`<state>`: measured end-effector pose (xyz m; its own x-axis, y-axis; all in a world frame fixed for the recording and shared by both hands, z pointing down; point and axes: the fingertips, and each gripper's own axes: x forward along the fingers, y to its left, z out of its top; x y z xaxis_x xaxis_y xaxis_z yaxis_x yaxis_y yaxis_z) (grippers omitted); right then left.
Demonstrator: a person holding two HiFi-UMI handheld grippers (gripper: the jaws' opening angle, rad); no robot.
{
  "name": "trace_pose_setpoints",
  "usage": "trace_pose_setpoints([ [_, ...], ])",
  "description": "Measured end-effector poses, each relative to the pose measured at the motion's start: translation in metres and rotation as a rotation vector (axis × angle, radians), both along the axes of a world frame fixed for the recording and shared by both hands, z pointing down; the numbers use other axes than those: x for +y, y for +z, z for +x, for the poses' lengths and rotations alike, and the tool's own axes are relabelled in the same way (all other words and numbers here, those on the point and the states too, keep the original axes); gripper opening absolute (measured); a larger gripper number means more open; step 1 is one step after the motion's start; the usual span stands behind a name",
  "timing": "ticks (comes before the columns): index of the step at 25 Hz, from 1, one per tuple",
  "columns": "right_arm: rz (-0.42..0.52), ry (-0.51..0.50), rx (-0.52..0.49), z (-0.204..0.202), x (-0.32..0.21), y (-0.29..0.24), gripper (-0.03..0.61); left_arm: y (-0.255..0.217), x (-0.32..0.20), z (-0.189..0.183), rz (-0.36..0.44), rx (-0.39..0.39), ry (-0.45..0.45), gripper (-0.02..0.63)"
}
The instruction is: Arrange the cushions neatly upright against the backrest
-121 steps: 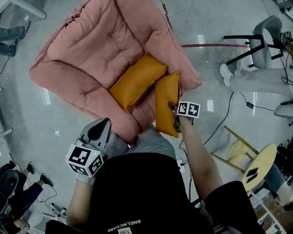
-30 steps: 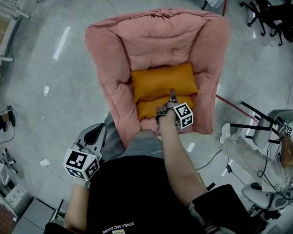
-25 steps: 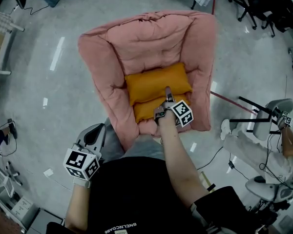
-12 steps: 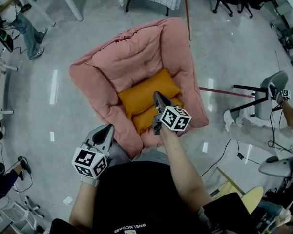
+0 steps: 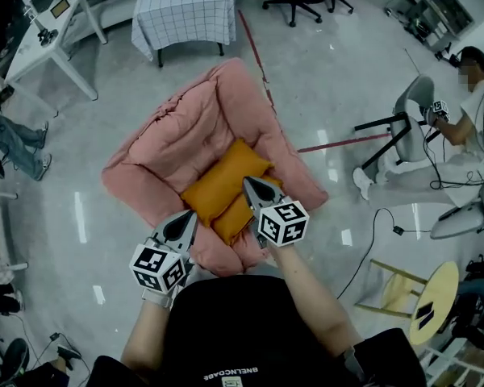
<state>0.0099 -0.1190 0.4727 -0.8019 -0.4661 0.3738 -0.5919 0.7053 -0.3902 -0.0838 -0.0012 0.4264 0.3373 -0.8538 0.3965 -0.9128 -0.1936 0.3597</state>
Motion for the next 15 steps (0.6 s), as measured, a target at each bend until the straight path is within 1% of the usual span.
trace_pose_setpoints([
  [5,0.111,0.015,0.024,0.021,0.006,-0.044,0.009,-0.015,-0.027,0.025,0.045,0.020,0.118,0.012],
  [8,0.161,0.035,0.027,0.034,0.011,-0.068,0.009,-0.026,-0.036,0.042,0.071,0.025,0.182,0.012],
  [11,0.211,0.065,0.021,0.050,0.013,-0.092,0.009,-0.043,-0.047,0.059,0.110,0.019,0.246,0.012],
  [15,0.279,0.101,0.024,0.066,0.012,-0.120,0.009,-0.065,-0.067,0.072,0.176,0.003,0.316,0.012],
])
